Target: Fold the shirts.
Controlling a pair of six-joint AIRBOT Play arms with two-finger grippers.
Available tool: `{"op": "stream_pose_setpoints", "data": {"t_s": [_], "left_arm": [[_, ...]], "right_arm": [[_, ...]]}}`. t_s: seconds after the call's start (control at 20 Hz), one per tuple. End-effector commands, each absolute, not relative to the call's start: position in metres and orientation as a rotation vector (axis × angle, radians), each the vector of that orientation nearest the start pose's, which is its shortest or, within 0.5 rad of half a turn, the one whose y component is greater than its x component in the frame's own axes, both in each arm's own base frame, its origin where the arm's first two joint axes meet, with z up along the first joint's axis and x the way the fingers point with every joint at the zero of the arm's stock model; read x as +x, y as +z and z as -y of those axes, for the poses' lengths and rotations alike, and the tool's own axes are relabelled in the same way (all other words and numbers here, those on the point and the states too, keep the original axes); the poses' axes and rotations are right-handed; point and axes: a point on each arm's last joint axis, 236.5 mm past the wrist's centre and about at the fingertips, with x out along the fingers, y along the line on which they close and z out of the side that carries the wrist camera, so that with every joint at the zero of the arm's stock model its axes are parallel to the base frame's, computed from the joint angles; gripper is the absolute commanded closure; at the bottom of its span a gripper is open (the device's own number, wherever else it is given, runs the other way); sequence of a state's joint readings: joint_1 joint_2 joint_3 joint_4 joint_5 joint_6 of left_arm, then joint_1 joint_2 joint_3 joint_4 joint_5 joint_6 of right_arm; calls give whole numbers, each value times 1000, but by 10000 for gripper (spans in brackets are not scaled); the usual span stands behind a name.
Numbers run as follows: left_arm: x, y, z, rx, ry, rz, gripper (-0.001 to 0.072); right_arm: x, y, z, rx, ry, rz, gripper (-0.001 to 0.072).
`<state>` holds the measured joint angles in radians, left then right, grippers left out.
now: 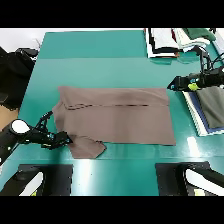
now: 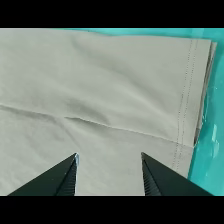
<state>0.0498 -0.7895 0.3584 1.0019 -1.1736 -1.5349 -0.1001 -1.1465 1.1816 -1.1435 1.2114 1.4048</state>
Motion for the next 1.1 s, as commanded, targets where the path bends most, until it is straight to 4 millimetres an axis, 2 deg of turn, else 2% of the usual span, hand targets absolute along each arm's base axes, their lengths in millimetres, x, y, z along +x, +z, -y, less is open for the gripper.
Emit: {"op": "stream_pose_setpoints", "data": {"t_s": [0.0,0.05,0.1,0.15,0.25,0.35,0.4,0.55,0.65,0.7,0.8,0.9,1.05], "left_arm": [[184,-81,116,-668,-214,-1463,229],[186,-81,116,-673,-212,-1456,231],[187,-80,117,-681,-213,-1451,438],[188,-77,118,-679,-224,-1451,675],[187,-66,119,-632,-274,-1461,681],[188,-52,114,-563,-298,-1467,682],[189,-44,110,-525,-302,-1448,682],[189,-21,108,-478,-324,-1382,682],[187,-17,109,-473,-332,-1377,681],[186,-17,109,-472,-334,-1382,681],[187,-17,109,-473,-333,-1377,681],[192,-16,108,-474,-326,-1358,681],[192,-16,108,-473,-325,-1356,680]], "right_arm": [[377,82,-55,277,271,-1111,261],[376,82,-55,277,272,-1114,261],[374,81,-56,276,275,-1125,261],[369,79,-55,272,278,-1147,260],[356,72,-48,273,280,-1203,260],[330,53,-33,309,245,-1290,260],[311,37,-23,323,212,-1345,260],[232,-19,10,375,76,-1551,255],[192,-48,11,510,30,-1644,168],[176,-58,7,578,19,-1686,168],[161,-73,-4,680,14,-1710,169],[162,-81,-14,725,22,-1691,193],[161,-87,-26,687,59,-1700,209]]}}
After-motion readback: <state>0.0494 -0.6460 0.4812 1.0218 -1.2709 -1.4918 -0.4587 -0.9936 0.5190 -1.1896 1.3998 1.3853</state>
